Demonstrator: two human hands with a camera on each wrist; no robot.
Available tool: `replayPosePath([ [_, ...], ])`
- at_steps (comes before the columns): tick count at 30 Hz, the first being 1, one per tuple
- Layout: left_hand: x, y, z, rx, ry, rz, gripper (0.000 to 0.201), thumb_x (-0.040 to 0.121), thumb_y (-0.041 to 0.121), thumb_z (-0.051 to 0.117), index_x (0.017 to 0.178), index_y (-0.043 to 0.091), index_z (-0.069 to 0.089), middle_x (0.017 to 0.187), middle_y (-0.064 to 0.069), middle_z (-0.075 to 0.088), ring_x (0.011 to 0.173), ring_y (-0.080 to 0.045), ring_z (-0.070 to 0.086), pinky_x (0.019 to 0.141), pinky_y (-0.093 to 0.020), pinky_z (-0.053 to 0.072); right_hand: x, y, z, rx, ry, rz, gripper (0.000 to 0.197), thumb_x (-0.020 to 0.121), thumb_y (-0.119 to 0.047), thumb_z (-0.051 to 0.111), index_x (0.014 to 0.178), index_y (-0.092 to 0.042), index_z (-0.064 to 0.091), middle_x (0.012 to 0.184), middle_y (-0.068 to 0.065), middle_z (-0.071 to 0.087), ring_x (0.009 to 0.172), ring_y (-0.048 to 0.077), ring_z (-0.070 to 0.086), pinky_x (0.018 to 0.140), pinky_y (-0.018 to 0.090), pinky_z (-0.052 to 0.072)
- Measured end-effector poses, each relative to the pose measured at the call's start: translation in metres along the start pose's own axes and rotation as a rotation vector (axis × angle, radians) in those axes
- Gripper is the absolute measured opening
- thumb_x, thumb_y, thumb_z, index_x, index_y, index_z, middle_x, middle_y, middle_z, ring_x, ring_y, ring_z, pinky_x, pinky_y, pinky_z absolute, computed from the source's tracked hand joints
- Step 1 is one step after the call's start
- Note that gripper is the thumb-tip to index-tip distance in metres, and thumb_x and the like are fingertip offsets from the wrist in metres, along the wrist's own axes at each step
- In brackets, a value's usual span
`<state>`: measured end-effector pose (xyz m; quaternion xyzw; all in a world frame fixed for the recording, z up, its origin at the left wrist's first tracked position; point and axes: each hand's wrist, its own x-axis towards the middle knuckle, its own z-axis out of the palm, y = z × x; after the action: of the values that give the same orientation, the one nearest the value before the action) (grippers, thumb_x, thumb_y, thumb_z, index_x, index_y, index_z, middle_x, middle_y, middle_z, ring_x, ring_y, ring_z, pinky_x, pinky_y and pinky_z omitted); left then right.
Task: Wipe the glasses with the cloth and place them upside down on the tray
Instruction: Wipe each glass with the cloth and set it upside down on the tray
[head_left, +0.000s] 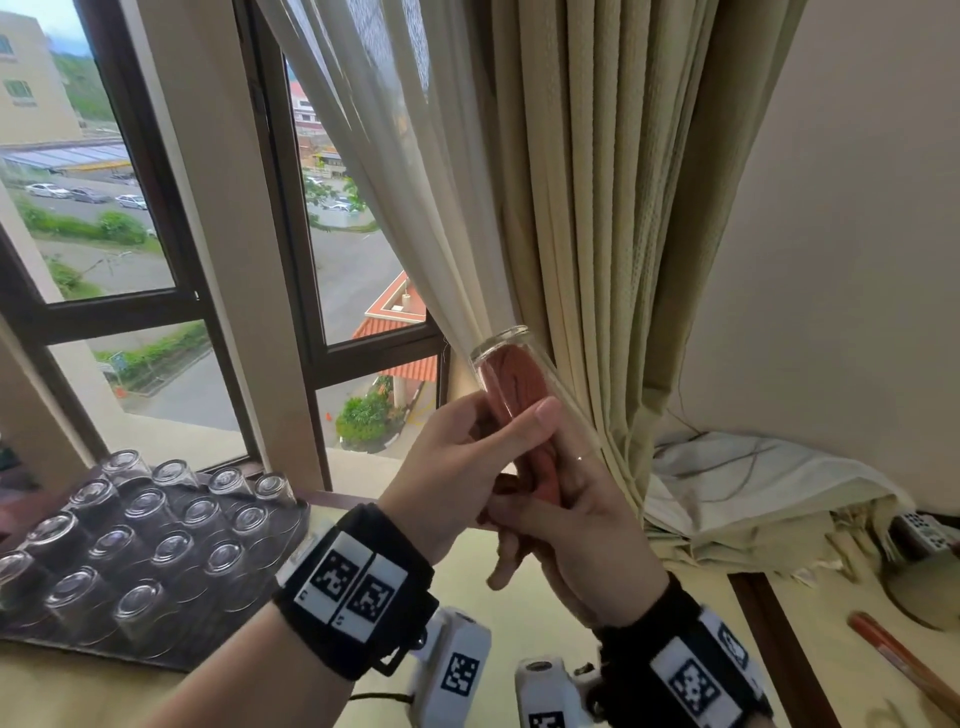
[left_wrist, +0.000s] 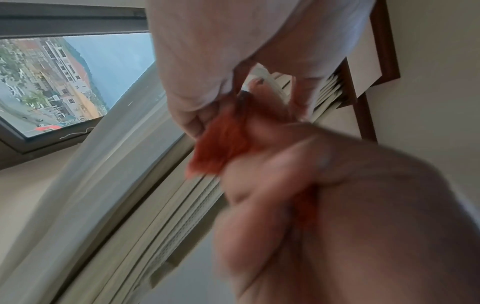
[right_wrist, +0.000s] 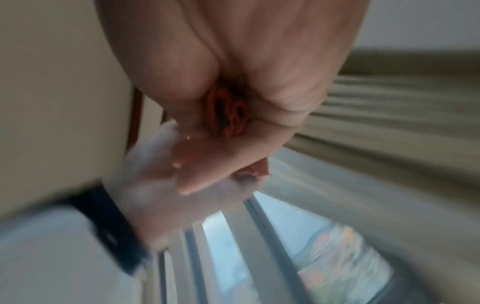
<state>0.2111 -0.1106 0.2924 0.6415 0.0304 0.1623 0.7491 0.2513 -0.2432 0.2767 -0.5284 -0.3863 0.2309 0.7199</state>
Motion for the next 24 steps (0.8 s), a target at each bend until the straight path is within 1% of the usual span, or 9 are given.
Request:
replayPosePath([
  [2,0.003,0.001,-0.002,0.003,0.034,0.029,0.035,0.088,0.043,0.081,0.093,0.009,0.075,0.083,-0.011,0.073,0.077,-0.026,0.072,0.061,-0.029,0.059,0.0,0.003,-0.003,-0.033,0.023,0.009,0.086,0.097,0.017,0.053,0.153,-0.047,0.043,0.126,0.007,0.072,0.068,0.06,0.06,0.049,0.039,0.061],
  [5,0.005,0.003,-0.005,0.035,0.096,0.052,0.045,0.082,0.054,0.082,0.094,0.011,0.08,0.087,-0.007,0.077,0.086,-0.021,0.074,0.084,-0.036,0.062,0.002,0.01,-0.012,-0.679,0.084,-0.109,0.081,0.101,0.003,0.051,0.15,-0.059,0.034,0.119,-0.001,0.073,0.072,0.026,0.071,0.065,0.044,0.064],
  [9,0.002,0.005,-0.007,0.272,0.129,0.152,0.046,0.08,0.064,0.076,0.088,0.019,0.08,0.08,-0.004,0.076,0.078,-0.014,0.072,0.077,-0.034,0.062,0.005,0.025,-0.016,-1.475,0.13,-0.222,0.089,0.084,0.0,0.068,0.157,-0.032,0.029,0.142,0.0,0.063,0.06,0.005,0.045,0.05,0.017,0.044],
  [11,0.0,0.004,-0.005,0.35,0.101,0.178,0.05,0.08,0.07,0.079,0.092,0.022,0.079,0.081,-0.001,0.076,0.08,-0.019,0.073,0.076,-0.04,0.064,0.008,0.032,-0.008,-1.363,0.2,-0.254,0.06,0.089,-0.006,0.056,0.142,-0.028,0.04,0.11,0.003,0.074,0.054,0.006,0.044,0.046,0.018,0.037],
  [13,-0.001,0.003,-0.004,0.32,0.061,0.16,0.048,0.081,0.065,0.08,0.093,0.019,0.076,0.079,-0.001,0.075,0.071,-0.021,0.072,0.06,-0.038,0.061,0.01,0.03,-0.001,-0.936,0.218,-0.193,0.048,0.096,-0.005,0.047,0.137,-0.029,0.043,0.089,0.001,0.073,0.057,0.012,0.062,0.047,0.035,0.053],
  [15,0.0,0.004,-0.007,0.267,0.017,0.131,0.043,0.088,0.056,0.081,0.092,0.014,0.072,0.074,-0.002,0.073,0.06,-0.02,0.067,0.047,-0.027,0.052,0.011,0.015,0.007,-0.387,0.154,-0.036,0.048,0.098,0.001,0.05,0.138,-0.027,0.051,0.093,0.006,0.074,0.063,0.021,0.068,0.051,0.043,0.061],
  [19,0.004,0.007,-0.013,0.162,0.036,0.163,0.034,0.091,0.045,0.08,0.096,0.011,0.076,0.086,-0.007,0.078,0.081,-0.022,0.075,0.072,-0.03,0.058,0.005,-0.001,0.017,0.223,0.007,0.002,0.062,0.099,0.005,0.054,0.151,-0.028,0.05,0.132,0.015,0.069,0.053,0.024,0.063,0.056,0.04,0.061],
  [21,0.008,0.008,-0.015,0.15,0.062,0.18,0.032,0.092,0.046,0.081,0.095,0.014,0.078,0.09,-0.007,0.079,0.087,-0.025,0.075,0.081,-0.039,0.059,0.003,0.002,0.01,0.189,0.033,0.059,0.065,0.099,0.007,0.054,0.146,-0.037,0.054,0.124,0.015,0.071,0.062,0.032,0.064,0.053,0.044,0.06],
  [24,0.009,0.01,-0.017,0.169,0.085,0.188,0.045,0.085,0.056,0.078,0.098,0.014,0.08,0.096,-0.014,0.079,0.095,-0.037,0.074,0.092,-0.054,0.06,0.004,0.011,-0.009,-0.654,0.127,-0.032,0.076,0.1,0.003,0.053,0.147,-0.054,0.041,0.117,0.007,0.071,0.066,0.024,0.067,0.058,0.049,0.063],
])
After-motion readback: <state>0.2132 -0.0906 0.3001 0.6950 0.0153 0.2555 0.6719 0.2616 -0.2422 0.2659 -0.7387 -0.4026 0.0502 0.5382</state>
